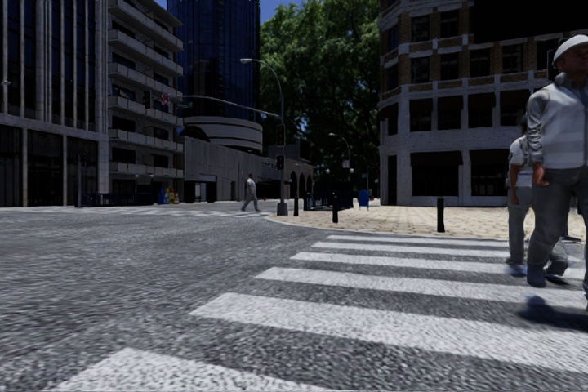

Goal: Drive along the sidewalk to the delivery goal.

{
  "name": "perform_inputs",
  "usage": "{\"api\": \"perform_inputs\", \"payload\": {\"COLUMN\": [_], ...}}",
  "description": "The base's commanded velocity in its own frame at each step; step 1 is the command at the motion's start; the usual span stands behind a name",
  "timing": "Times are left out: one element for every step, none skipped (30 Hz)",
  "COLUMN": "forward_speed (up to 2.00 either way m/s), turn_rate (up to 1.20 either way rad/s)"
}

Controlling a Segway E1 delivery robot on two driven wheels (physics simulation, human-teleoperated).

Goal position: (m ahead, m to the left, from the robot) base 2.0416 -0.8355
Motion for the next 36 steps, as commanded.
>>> {"api": "perform_inputs", "payload": {"forward_speed": [1.12, 1.09, 1.06, 1.02, 1.02, 0.95, 0.89, 0.84, 0.81, 0.81, 0.81, 0.81, 0.80, 0.80, 0.80, 0.80, 0.80, 0.80, 0.80, 0.80, 0.80, 0.80, 0.80, 0.80, 0.80, 0.80, 0.79, 0.79, 0.79, 0.79, 0.79, 0.79, 0.79, 0.79, 0.78, 0.78], "turn_rate": [0.00, -0.04, -0.15, -0.24, -0.24, -0.31, -0.43, -0.51, -0.54, -0.54, -0.54, -0.54, -0.54, -0.54, -0.54, -0.54, -0.54, -0.54, -0.54, -0.54, -0.54, -0.54, -0.54, -0.54, -0.54, -0.54, -0.54, -0.54, -0.54, -0.54, -0.54, -0.54, -0.54, -0.54, -0.54, -0.54]}}
